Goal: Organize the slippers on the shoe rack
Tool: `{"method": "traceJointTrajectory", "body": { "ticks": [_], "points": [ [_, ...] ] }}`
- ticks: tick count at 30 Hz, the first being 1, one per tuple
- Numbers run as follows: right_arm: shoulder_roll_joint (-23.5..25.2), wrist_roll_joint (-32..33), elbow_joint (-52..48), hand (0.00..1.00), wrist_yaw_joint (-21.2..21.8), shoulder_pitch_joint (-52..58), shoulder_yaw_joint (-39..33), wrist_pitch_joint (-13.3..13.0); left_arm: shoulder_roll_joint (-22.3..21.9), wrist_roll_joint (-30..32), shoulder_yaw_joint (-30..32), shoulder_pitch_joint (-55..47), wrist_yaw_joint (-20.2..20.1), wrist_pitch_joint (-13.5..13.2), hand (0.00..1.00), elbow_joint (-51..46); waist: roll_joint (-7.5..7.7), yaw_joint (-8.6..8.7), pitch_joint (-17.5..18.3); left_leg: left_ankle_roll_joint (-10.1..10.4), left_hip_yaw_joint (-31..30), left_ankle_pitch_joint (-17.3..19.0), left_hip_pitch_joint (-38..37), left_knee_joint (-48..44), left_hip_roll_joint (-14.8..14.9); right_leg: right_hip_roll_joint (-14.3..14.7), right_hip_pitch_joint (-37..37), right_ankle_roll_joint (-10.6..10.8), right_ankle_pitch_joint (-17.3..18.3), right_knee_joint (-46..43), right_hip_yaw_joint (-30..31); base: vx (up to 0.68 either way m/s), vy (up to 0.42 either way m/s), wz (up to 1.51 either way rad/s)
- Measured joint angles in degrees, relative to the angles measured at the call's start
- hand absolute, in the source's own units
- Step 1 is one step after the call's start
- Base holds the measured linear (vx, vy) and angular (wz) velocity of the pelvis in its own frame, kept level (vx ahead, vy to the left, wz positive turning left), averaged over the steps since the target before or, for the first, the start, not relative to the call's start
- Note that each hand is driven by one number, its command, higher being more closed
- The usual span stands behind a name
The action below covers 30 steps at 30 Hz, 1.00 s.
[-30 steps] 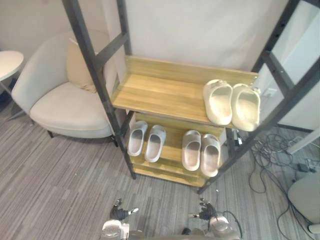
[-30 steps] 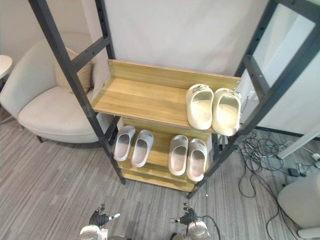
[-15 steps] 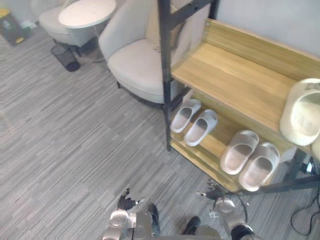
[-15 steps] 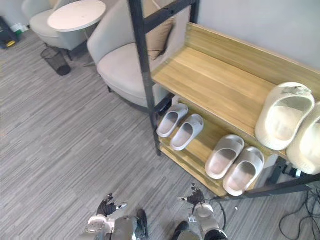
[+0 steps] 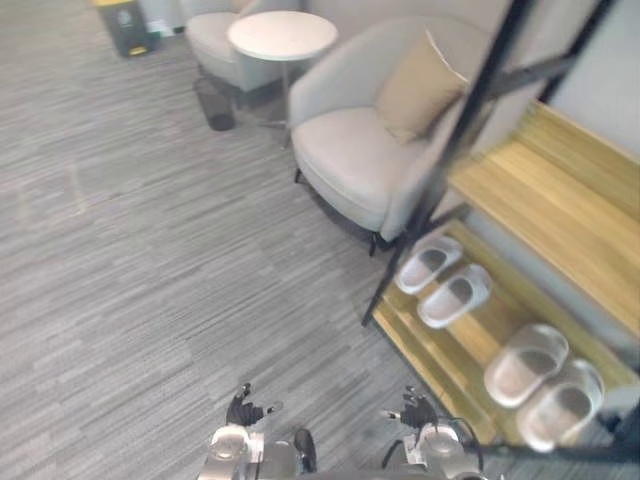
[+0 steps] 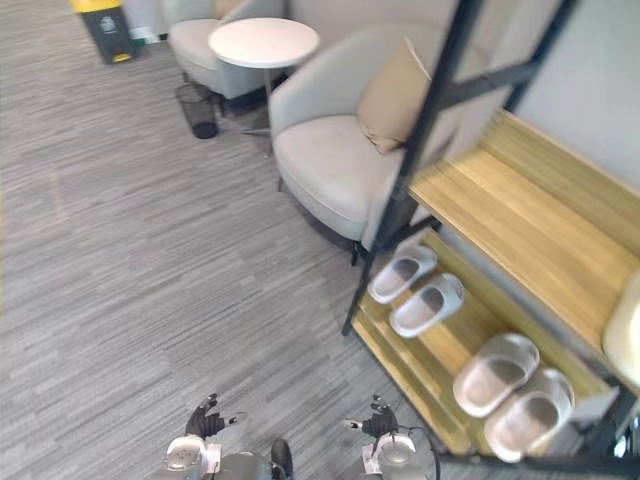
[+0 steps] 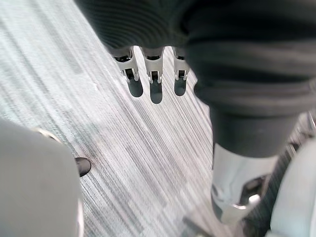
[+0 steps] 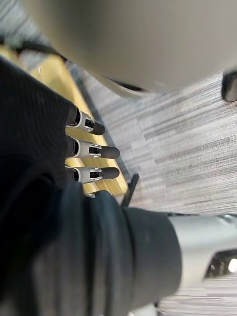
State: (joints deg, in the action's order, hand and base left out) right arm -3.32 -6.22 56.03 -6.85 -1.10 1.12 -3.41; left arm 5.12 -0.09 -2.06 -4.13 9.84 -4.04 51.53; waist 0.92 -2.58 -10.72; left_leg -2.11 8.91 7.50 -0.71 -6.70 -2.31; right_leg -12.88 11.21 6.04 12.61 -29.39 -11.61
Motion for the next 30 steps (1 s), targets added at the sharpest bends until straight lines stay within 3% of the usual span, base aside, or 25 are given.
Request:
{"method": "traceJointTrajectory", "body": {
  "ticks": [1, 4, 5, 6, 7, 8, 9, 10, 11, 12, 14, 15, 17, 18, 20, 23, 24, 25, 26, 27, 30],
  "points": [
    [0.0, 0.1, 0.2, 0.00, -0.1, 0.1, 0.0, 0.1, 0.0, 0.0, 0.1, 0.1, 0.0, 0.1, 0.00, 0.1, 0.66, 0.43, 0.3, 0.7, -3.5, -0.3, 0.1, -0.5, -0.3, 1.6, 0.1, -1.1, -2.2, 6.2, 1.9, 0.25, -0.182, 1.10],
    [0.4, 0.1, 1.1, 0.00, -0.1, -0.3, 0.2, 0.1, 0.0, -0.1, 1.1, -0.1, 0.0, 0.1, 0.00, 0.1, 1.48, 0.26, 0.8, 2.2, -6.6, 0.7, -0.3, -0.7, -0.9, 2.2, -0.4, -2.3, -7.4, 11.0, -0.3, 0.28, -0.254, 0.78],
    [0.0, 0.1, 1.3, 0.00, -0.1, -0.5, 0.1, 0.1, -0.4, -0.1, 1.5, 0.1, 0.0, 0.1, 0.00, 0.5, 0.70, 0.25, 0.8, 3.9, -8.2, 2.1, 0.3, -2.6, -0.1, 2.6, -1.7, -2.6, -6.3, 12.0, -2.7, 0.24, -0.269, 0.60],
    [-0.3, 0.1, 1.1, 0.00, -0.1, -1.3, 0.1, 0.1, -1.5, -0.1, 1.7, 0.0, 0.0, 0.1, 0.00, 0.5, -1.24, 0.27, 1.5, 5.0, -8.4, 4.4, 2.6, -6.3, 1.8, 4.4, -3.1, -3.2, -5.9, 14.5, -4.6, 0.24, -0.269, 0.54],
    [-0.4, 0.1, 1.1, 0.00, -0.1, -1.4, 0.1, 0.1, -1.8, -0.1, 1.7, 0.1, 0.0, 0.1, 0.00, 0.5, -1.87, 0.22, 1.5, 5.1, -8.2, 5.2, 3.2, -7.8, 2.5, 5.0, -3.6, -3.3, -5.8, 15.3, -5.2, 0.21, -0.211, 0.39],
    [-1.0, 0.2, 1.1, 0.00, -0.2, -2.7, 0.2, 0.1, -2.7, -0.1, 1.9, 0.2, -0.1, 0.0, 0.00, 0.2, -3.29, -0.01, 1.1, 6.5, -5.8, 7.6, 6.1, -15.5, 5.1, 6.9, -5.8, -4.1, -5.4, 17.1, -6.5, 0.19, -0.175, 0.29],
    [-1.1, 0.8, 1.1, 0.00, -0.5, -3.1, 0.9, 0.1, -2.8, -0.3, 2.8, 0.4, -0.1, 0.0, 0.00, -0.4, -3.09, -0.28, 0.7, 7.0, -2.1, 7.8, 9.6, -25.0, 7.5, 7.9, -8.4, -4.9, -4.8, 18.5, -7.5, 0.24, -0.200, 0.29],
    [-1.1, 1.2, 1.1, 0.00, -0.5, -3.2, 1.3, 0.1, -2.7, -0.3, 3.0, 0.5, 0.0, 0.0, 0.00, -0.6, -2.96, -0.53, 0.5, 7.1, -0.7, 7.7, 10.7, -27.6, 8.5, 8.1, -9.3, -5.1, -4.7, 18.9, -8.0, 0.21, -0.123, 0.34],
    [-0.9, 1.9, 1.1, 0.00, -0.7, -3.0, 2.0, 0.1, -2.5, -0.7, 3.4, 0.6, 0.0, 0.0, 0.00, -1.2, -2.46, -1.09, -0.1, 6.5, 4.0, 7.8, 12.9, -34.7, 11.7, 8.6, -12.3, -5.6, -3.9, 20.0, -9.4, 0.22, -0.076, 0.38],
    [-1.3, 1.9, 1.1, 0.00, -1.1, -3.0, 1.8, 0.1, -2.5, -1.0, 3.4, 0.7, 0.0, -0.2, 0.00, -1.6, -2.03, -1.16, -0.3, 5.5, 6.6, 8.7, 14.3, -35.4, 13.1, 8.6, -13.8, -5.4, -3.5, 20.6, -10.5, 0.22, -0.045, 0.42],
    [-1.6, 2.0, 1.0, 0.00, -1.4, -3.5, 1.3, 0.1, -2.5, -1.2, 3.4, 1.3, -0.1, -0.2, 0.00, -1.6, -1.94, -1.29, -0.3, 5.0, 8.4, 9.0, 15.9, -33.1, 13.7, 8.3, -14.8, -5.3, -3.5, 21.3, -11.6, 0.21, 0.046, 0.33],
    [-1.6, 2.3, 0.9, 0.00, -1.8, -3.8, 1.2, 0.1, -2.4, -1.2, 3.4, 2.0, 0.0, -0.2, 0.00, -1.5, -1.37, -1.28, -0.8, 4.5, 10.2, 8.6, 17.1, -29.1, 13.7, 7.3, -15.4, -4.9, -3.5, 21.8, -13.0, 0.27, 0.150, 0.54],
    [-1.3, 2.4, 0.9, 0.00, -1.9, -3.2, 0.9, 0.1, -2.6, -1.2, 3.4, 3.0, -0.1, -0.1, 0.00, -1.3, -1.33, -1.22, -0.9, 2.4, 14.4, 0.8, 17.9, -17.8, 13.8, 5.8, -17.2, -1.2, -1.8, 21.6, -16.4, 0.28, 0.196, 0.84],
    [-0.6, 2.4, 0.9, 0.00, -1.9, -3.0, 0.6, 0.5, -1.9, -1.2, 3.4, 3.6, 0.0, -0.1, 0.00, -1.5, 0.41, -1.56, -1.1, 2.0, 14.2, 1.0, 17.6, -17.5, 11.6, 4.4, -18.0, 0.1, -1.6, 21.8, -17.8, 0.22, 0.132, 0.72],
    [1.2, 2.4, 0.9, 0.00, -2.0, -3.4, 0.6, 0.5, -0.5, -1.1, 3.4, 3.6, 0.0, 0.1, 0.00, -1.9, 2.30, -2.63, -1.2, 1.0, 13.6, 1.9, 17.6, -17.3, 9.3, 2.9, -18.4, 0.6, -2.0, 21.5, -19.4, 0.28, 0.157, 0.53],
    [1.6, 2.3, 0.9, 0.00, -1.8, -3.8, 0.2, 0.6, -0.3, -1.1, 3.3, 2.6, 0.0, 0.7, 0.00, -1.4, 2.39, -3.20, -1.4, -0.3, 11.5, 4.5, 14.6, -16.3, 6.5, -1.2, -18.3, 3.2, -2.1, 11.8, -19.4, 0.36, 0.265, 0.58],
    [1.6, 2.2, 0.9, 0.00, -1.5, -3.4, 0.0, 0.6, -0.2, -1.2, 3.4, 1.9, 0.0, 0.7, 0.00, -1.4, 2.31, -3.12, -1.4, -0.7, 10.1, 5.7, 11.9, -15.1, 5.1, -4.9, -16.1, 4.6, -3.5, 0.4, -18.7, 0.34, 0.275, 0.62],
    [1.7, 2.1, 0.9, 0.00, -1.2, -2.9, 0.1, 0.6, -0.3, -1.1, 3.3, 1.6, 0.0, 0.7, 0.00, -1.3, 2.42, -3.07, -1.4, -1.2, 8.8, 6.7, 9.2, -14.5, 4.0, -8.1, -12.7, 1.9, -6.4, -10.7, -16.6, 0.28, 0.223, 0.61],
    [1.7, 2.1, 0.9, 0.00, -1.0, -2.8, 0.2, 0.6, -0.2, -1.1, 3.3, 1.5, -0.1, 0.7, 0.00, -1.3, 2.32, -3.06, -1.4, -1.3, 8.2, 7.0, 8.4, -14.4, 3.8, -8.6, -11.5, 0.8, -6.4, -14.0, -15.6, 0.28, 0.140, 0.60],
    [1.9, 1.9, 1.0, 0.00, -0.6, -2.7, 0.4, 0.6, 0.0, -1.1, 3.4, 1.0, 0.0, 0.8, 0.00, -1.3, 2.01, -2.68, -1.6, -1.7, 6.4, 7.7, 5.9, -13.1, 3.5, -8.3, -7.1, -1.9, -3.9, -23.0, -12.6, 0.23, 0.079, 0.56],
    [1.9, 1.9, 1.0, 0.00, -0.5, -2.8, 1.1, 0.6, -0.1, -1.0, 3.3, 0.5, 0.0, 0.9, 0.00, -1.2, 1.56, -1.71, -1.8, -1.6, 3.8, 7.6, 1.0, -8.7, 3.4, -4.5, -0.7, -2.3, -0.3, -24.6, -11.6, 0.26, 0.067, 0.50]
  ]
}}
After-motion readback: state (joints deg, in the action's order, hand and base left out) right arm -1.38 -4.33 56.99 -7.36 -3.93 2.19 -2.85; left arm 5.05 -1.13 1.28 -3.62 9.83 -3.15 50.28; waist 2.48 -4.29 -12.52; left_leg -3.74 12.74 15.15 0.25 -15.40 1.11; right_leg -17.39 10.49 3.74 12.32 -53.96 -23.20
